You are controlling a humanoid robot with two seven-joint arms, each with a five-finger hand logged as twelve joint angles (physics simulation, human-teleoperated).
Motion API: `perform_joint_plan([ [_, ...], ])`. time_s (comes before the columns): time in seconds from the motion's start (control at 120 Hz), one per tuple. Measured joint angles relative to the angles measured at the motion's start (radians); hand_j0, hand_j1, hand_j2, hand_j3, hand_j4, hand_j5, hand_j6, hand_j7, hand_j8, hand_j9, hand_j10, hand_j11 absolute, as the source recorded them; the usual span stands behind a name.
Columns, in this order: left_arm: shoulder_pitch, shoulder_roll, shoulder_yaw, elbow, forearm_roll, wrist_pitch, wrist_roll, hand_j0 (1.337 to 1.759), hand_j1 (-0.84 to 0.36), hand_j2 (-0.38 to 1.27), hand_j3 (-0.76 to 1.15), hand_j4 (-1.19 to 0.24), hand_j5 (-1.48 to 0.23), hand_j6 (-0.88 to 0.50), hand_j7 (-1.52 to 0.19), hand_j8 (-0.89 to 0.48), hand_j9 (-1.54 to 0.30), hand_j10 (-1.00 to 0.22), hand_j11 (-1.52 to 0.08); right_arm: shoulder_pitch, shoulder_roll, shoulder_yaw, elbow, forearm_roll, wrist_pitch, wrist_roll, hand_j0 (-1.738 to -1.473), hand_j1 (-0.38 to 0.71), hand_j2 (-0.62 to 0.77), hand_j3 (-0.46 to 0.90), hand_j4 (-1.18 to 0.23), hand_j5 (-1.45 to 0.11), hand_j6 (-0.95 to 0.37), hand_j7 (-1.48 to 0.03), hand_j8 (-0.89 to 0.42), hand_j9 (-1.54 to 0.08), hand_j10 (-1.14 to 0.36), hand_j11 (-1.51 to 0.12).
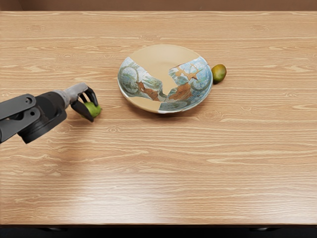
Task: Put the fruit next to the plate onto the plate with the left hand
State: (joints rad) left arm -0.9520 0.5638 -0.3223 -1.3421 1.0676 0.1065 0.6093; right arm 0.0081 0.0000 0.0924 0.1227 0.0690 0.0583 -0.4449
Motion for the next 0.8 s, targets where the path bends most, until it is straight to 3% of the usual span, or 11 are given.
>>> perform_joint_plan([
  [0.333, -0.022, 0.068, -0.077, -0.034, -0.086, -0.057, 0.001, 1.651, -0.30, 0.31, 0.00, -0.78, -1.19, -0.27, -1.14, -0.30, -1.11, -0.51, -1.12, 0.004, 0.000, -0.001, 0.000, 0.000, 0.000, 0.000, -1.658, -0.35, 0.00, 0.00, 0.00, 0.00, 0.00, 0.00, 0.00, 0.00, 0.00, 0.00],
  [0.517, -0.070, 0.068, -0.141, -0.041, -0.144, -0.135, 0.001, 1.652, -0.28, 0.28, 0.00, -0.79, -1.19, -0.27, -1.15, -0.30, -1.11, -0.51, -1.12, 0.009, 0.000, -0.001, 0.000, 0.000, 0.000, 0.000, -1.658, -0.35, 0.00, 0.00, 0.00, 0.00, 0.00, 0.00, 0.00, 0.00, 0.00, 0.00],
  [0.6, -0.092, 0.068, -0.161, -0.042, -0.171, -0.165, 0.001, 1.653, -0.32, 0.39, 0.00, -0.78, -1.21, -0.25, -1.15, -0.29, -1.11, -0.51, -1.12, 0.010, 0.000, -0.002, 0.000, 0.000, 0.000, 0.000, -1.658, -0.35, 0.00, 0.00, 0.00, 0.00, 0.00, 0.00, 0.00, 0.00, 0.00, 0.00],
  [0.8, -0.150, 0.062, -0.182, -0.042, -0.229, -0.215, 0.001, 1.653, -0.32, 0.34, 0.00, -0.79, -1.22, -0.24, -1.16, -0.28, -1.12, -0.50, -1.12, 0.010, 0.000, -0.001, 0.000, 0.000, 0.001, 0.000, -1.658, -0.35, 0.00, 0.00, 0.00, 0.00, 0.00, 0.00, 0.00, 0.00, 0.00, 0.00],
])
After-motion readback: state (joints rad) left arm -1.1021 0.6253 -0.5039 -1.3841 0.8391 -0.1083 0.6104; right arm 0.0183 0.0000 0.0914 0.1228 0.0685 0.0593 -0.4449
